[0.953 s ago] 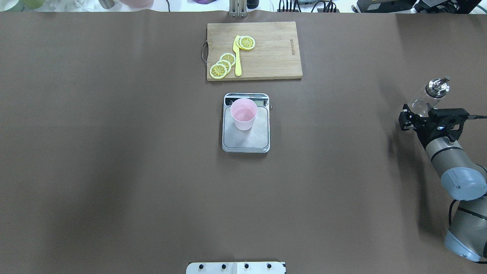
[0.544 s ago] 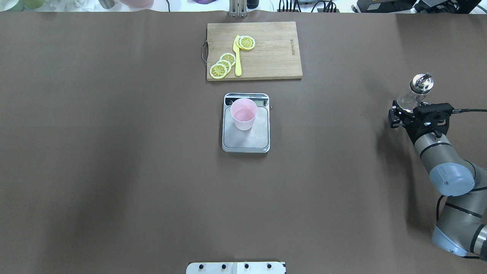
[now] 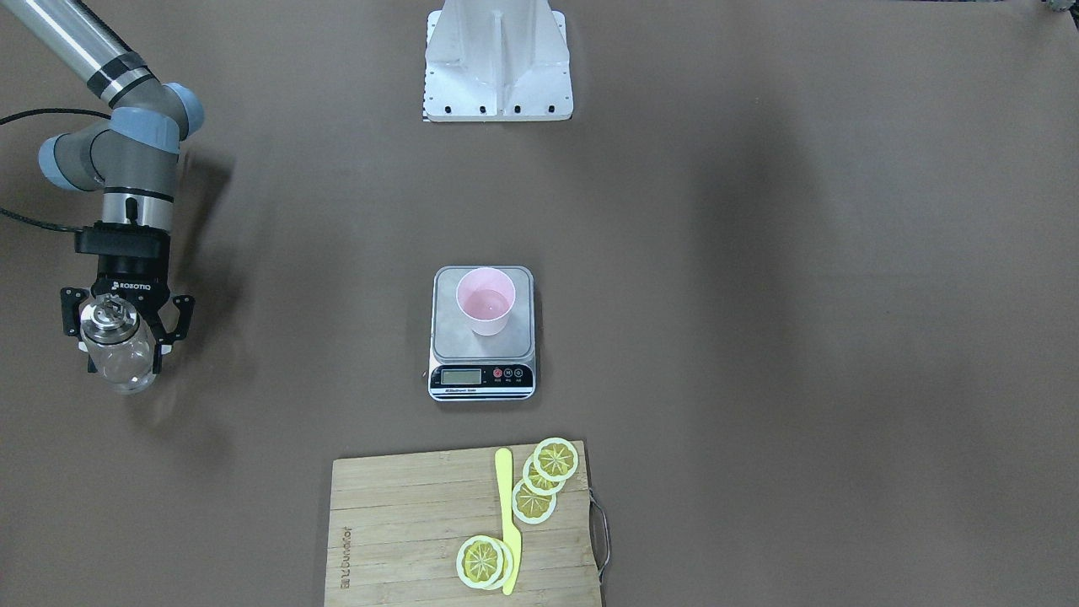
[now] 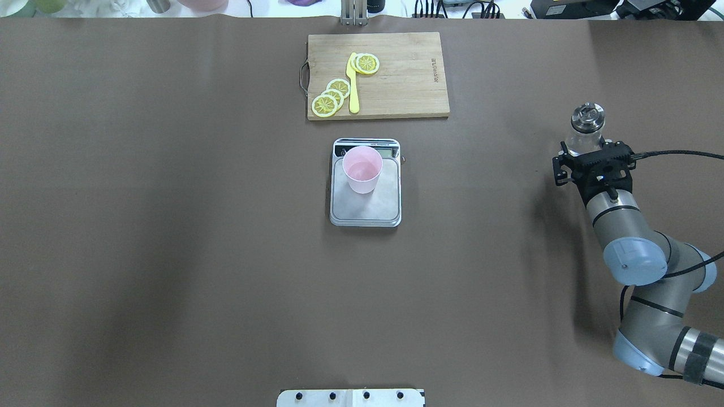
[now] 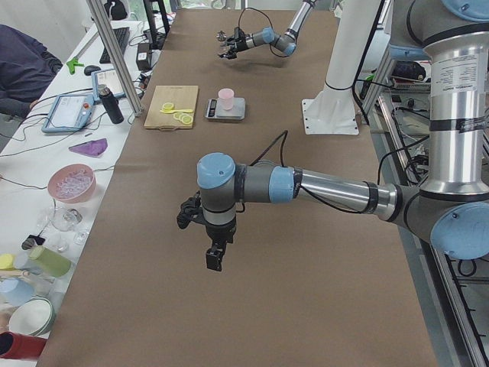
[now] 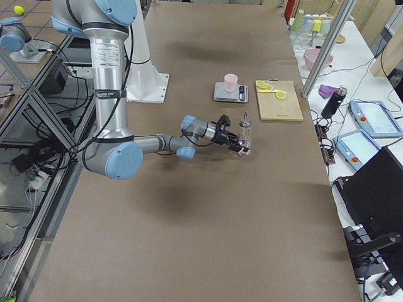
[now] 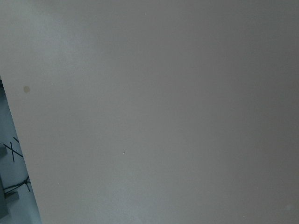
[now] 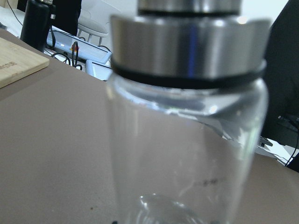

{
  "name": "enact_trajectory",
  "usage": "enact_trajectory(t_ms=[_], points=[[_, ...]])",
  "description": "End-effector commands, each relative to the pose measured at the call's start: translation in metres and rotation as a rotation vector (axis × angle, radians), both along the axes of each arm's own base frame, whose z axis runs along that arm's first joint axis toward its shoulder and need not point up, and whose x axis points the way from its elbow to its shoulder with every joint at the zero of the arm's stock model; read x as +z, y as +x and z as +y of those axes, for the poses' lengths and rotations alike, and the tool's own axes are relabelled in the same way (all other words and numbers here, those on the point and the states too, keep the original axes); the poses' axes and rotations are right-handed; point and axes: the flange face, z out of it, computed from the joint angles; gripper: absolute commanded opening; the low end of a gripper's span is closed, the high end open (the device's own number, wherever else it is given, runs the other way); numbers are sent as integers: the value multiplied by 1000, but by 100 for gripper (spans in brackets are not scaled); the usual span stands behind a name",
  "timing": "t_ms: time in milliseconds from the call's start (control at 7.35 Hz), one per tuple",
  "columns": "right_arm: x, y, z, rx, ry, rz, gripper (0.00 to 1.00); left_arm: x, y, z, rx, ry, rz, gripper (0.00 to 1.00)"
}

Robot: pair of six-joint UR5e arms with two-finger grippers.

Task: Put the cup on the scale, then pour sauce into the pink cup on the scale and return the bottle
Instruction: 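Lift the bottle with the right gripper toward the pink cup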

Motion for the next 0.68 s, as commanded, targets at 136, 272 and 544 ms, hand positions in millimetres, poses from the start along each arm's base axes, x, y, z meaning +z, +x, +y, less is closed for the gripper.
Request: enact_trajectory(t_ms=[136,272,544], points=[[-85,-21,18,3,-44,234,0,12,0,12,-4,-26,0,98],[-117,-35,29,1,-41,298,0,15,0,13,-5,-35,0,98],[-143,-72,42,23,-6,424,0,21,0,16,-8,-49,0,98]])
